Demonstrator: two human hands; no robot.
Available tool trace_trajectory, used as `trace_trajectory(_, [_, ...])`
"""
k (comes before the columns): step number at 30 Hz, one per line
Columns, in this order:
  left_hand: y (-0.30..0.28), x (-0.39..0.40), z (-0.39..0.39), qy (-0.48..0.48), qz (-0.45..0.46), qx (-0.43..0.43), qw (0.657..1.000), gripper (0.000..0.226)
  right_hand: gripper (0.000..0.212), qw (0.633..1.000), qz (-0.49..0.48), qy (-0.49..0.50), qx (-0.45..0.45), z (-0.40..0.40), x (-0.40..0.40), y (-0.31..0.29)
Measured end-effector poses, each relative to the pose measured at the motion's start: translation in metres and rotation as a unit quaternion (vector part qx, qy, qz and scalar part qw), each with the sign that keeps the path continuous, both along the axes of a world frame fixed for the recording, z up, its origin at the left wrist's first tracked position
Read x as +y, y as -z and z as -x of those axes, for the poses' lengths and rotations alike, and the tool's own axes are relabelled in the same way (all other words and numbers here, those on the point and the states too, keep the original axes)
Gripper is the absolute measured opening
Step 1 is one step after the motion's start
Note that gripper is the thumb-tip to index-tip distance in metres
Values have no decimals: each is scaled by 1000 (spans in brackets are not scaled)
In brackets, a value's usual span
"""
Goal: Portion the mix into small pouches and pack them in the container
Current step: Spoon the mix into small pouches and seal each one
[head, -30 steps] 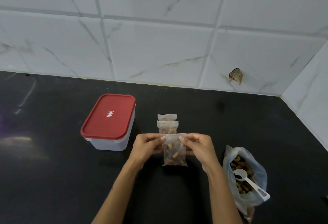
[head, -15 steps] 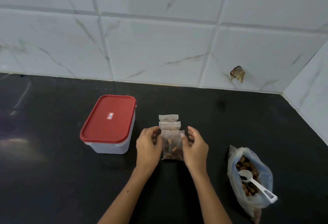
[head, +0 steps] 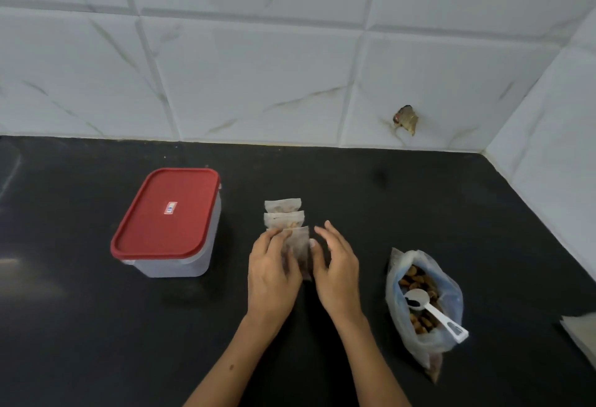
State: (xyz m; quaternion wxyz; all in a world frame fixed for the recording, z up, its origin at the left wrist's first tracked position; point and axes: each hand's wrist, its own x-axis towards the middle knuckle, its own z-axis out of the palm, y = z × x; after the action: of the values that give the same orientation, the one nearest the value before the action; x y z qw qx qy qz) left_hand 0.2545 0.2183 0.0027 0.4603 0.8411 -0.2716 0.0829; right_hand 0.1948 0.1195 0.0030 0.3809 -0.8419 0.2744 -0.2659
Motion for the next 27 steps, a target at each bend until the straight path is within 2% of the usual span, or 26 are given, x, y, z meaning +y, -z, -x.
trace_trajectory(4, [-29,-39,30,65,59,-3,996,33,32,997,-21,54,-51,39,-32,-31])
trace_trajectory(8, [-44,-95,83,158,99,86,979,35,29,986,-60,138,-78,112,-80,-55])
trace_trajectory(12, [-43,-153,151,250,70,169,951,35,27,948,-74,297,-89,199,-131,-66])
trace_trajectory(15, [-35,-198,199,311,19,194,930,36,28,907,-91,408,-42,267,-167,-59])
trace_trajectory(19, [-27,-248,238,360,-83,216,904,36,34,864,-127,486,47,330,-202,-39])
trace_trajectory(21, [-22,-266,247,365,-123,227,895,16,39,853,-145,491,99,341,-212,-29])
trace_trajectory(23, [-16,-282,258,360,-158,220,893,8,44,844,-170,488,143,348,-222,-19])
trace_trajectory(25, [-12,-294,267,349,-188,204,895,27,44,836,-192,487,165,351,-231,-12])
trace_trajectory(27, [-13,-302,272,330,-199,192,902,39,34,837,-198,478,175,352,-237,-8])
